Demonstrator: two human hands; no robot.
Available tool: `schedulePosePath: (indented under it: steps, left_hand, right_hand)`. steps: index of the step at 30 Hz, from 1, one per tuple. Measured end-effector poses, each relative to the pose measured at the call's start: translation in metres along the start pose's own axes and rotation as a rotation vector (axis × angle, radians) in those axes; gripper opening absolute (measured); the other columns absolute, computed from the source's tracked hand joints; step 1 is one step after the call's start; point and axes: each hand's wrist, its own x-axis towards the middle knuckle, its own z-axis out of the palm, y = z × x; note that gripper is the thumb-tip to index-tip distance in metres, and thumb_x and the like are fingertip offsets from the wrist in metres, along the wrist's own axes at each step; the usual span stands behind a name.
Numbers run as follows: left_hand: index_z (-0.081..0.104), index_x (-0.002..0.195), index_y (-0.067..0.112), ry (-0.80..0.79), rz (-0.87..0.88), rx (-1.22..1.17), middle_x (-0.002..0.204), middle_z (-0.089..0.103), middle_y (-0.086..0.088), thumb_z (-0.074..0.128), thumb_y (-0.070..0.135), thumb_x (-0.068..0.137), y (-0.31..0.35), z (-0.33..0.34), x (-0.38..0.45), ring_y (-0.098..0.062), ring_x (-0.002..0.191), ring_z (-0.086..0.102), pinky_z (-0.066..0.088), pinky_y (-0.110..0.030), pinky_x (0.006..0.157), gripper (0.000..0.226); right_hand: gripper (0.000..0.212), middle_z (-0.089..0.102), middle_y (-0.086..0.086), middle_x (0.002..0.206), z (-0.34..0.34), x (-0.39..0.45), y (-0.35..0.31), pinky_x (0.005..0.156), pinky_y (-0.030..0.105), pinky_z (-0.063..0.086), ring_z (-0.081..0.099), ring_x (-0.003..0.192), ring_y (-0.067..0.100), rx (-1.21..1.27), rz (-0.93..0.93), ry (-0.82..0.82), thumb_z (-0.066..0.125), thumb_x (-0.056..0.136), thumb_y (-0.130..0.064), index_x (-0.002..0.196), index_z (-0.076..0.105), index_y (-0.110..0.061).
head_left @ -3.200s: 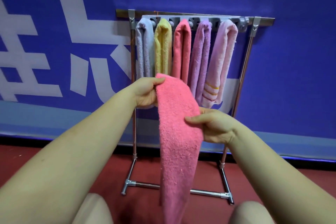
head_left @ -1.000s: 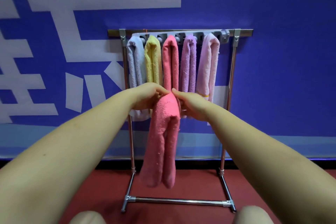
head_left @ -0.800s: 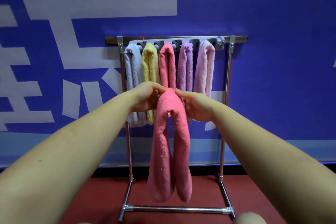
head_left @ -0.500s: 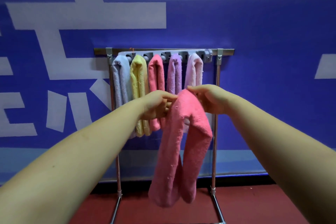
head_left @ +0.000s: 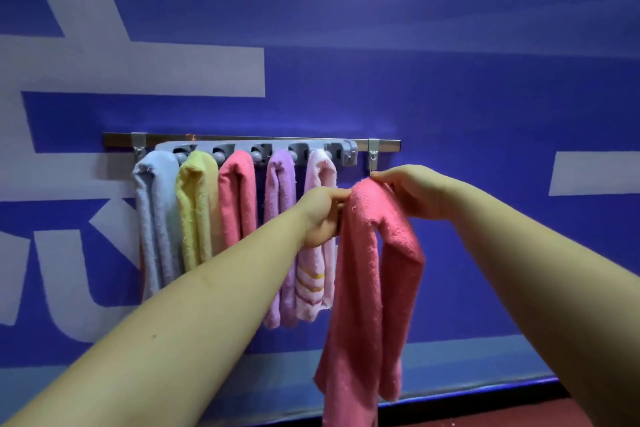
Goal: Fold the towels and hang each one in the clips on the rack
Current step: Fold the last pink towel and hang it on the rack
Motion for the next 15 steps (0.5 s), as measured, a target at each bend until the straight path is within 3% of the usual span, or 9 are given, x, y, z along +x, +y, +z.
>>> schedulePosePath:
  steps: [3,8,11,15]
  left_hand:
    - [0.060,0.079,0.012,0.002,0.015,0.014,0.054,0.058,0.004,0.042,0.020,0.095,0.008,0.010,0.033,-0.010,0.047,0.054,0.046,-0.020,0.050,0.026]
    - [0.056,0.070,0.016,0.032,0.093,0.251,0.057,0.050,0.002,0.046,0.019,0.092,0.034,0.013,0.085,-0.011,0.052,0.043,0.038,-0.021,0.053,0.024]
    - [0.052,0.068,0.018,0.090,0.150,0.335,0.059,0.048,0.001,0.046,0.011,0.088,0.049,0.012,0.115,-0.010,0.051,0.042,0.039,-0.021,0.053,0.022]
    - [0.049,0.062,0.018,0.148,0.227,0.352,0.043,0.045,0.005,0.043,0.005,0.088,0.053,0.016,0.146,-0.008,0.041,0.038,0.033,-0.022,0.051,0.030]
  right_hand:
    - [0.029,0.061,0.016,0.105,-0.022,0.021,-0.006,0.090,0.041,0.043,0.055,0.094,0.028,-0.019,-0.017,0.062,0.052,0.091,-0.027,0.105,0.063,-0.005]
    - [0.021,0.062,0.013,0.098,-0.053,0.058,-0.021,0.084,0.039,0.043,0.056,0.089,0.028,-0.019,-0.069,0.139,0.052,0.089,-0.024,0.099,0.062,-0.009]
    - [0.018,0.063,0.008,0.082,-0.066,0.079,-0.028,0.067,0.033,0.046,0.059,0.069,0.022,-0.015,-0.095,0.184,0.052,0.091,-0.026,0.090,0.061,-0.011]
    - [0.019,0.060,0.005,0.070,-0.077,0.110,-0.034,0.056,0.028,0.045,0.057,0.059,0.018,0.018,-0.137,0.262,0.052,0.093,-0.024,0.080,0.058,-0.011]
